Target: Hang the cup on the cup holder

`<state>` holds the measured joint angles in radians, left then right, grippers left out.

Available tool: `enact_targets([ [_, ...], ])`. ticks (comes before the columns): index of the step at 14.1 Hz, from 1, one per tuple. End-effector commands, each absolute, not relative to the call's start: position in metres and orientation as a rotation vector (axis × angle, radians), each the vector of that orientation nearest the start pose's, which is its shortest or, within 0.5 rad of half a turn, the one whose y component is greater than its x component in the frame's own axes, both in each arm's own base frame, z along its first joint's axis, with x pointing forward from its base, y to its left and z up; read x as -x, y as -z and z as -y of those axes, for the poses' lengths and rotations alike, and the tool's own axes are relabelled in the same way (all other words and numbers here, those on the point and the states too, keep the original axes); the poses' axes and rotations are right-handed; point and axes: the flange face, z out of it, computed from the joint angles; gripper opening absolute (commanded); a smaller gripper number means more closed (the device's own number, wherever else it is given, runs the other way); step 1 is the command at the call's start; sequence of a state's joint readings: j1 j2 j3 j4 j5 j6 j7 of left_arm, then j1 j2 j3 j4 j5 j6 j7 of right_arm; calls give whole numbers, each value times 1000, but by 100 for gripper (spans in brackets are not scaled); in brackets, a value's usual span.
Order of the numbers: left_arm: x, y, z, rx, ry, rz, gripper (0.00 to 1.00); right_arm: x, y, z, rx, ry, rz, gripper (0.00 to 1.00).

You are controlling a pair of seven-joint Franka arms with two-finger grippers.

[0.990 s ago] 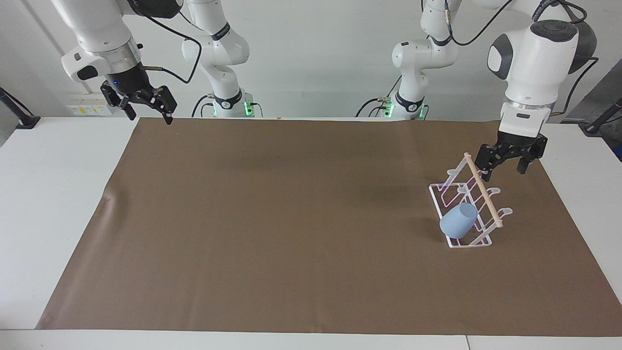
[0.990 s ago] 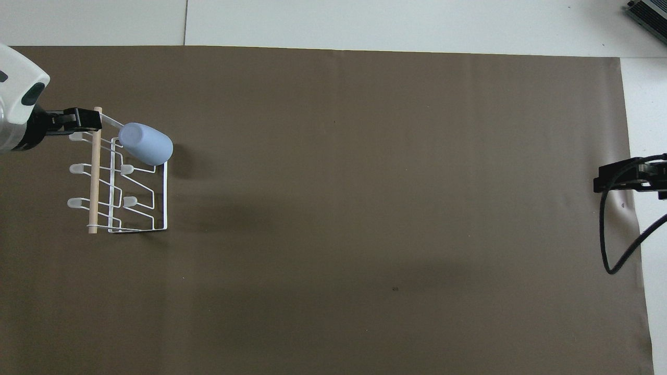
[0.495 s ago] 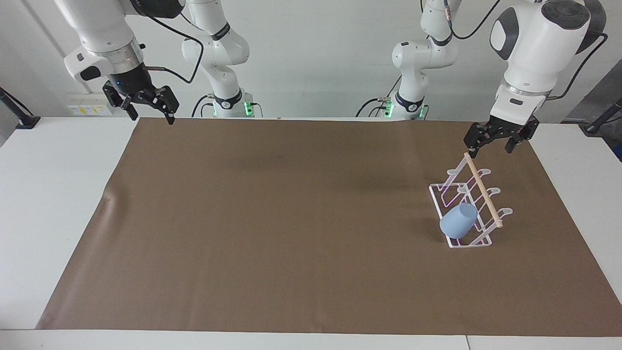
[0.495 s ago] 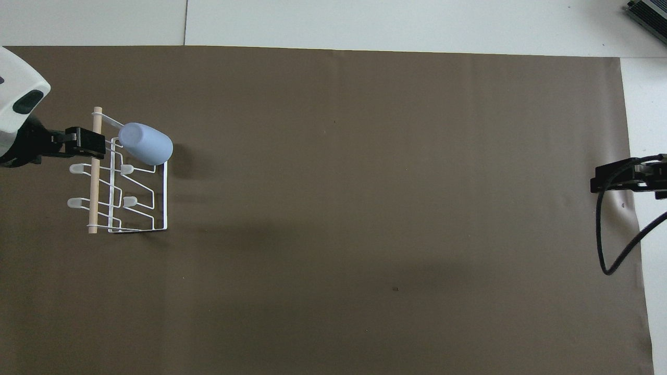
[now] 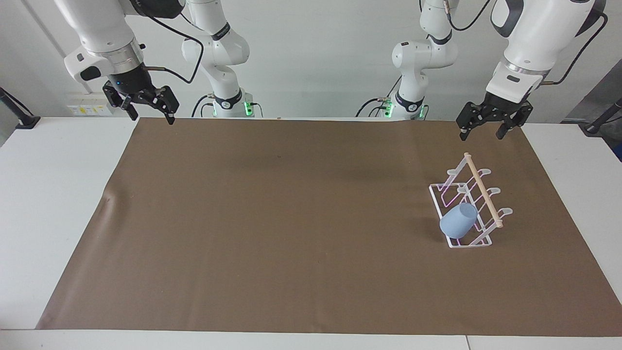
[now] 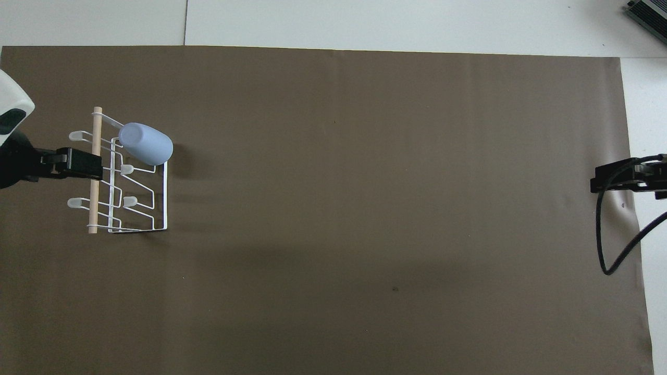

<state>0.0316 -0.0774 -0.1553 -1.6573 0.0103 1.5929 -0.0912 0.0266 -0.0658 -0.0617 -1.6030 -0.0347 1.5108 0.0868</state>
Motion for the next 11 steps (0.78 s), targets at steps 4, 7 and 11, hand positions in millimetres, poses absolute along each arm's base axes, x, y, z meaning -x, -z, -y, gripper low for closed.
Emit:
enact_targets([
  [4,-496,-613,64,3118,-105,-68,100,-524,-639,26,3177,-41,-178,100],
  [7,-496,-612,66,3118,-81,-58,100,-524,-639,27,3177,-41,-178,100],
  [11,-499,-622,48,3123,-46,-18,100,-523,-638,29,3177,-43,-178,100],
])
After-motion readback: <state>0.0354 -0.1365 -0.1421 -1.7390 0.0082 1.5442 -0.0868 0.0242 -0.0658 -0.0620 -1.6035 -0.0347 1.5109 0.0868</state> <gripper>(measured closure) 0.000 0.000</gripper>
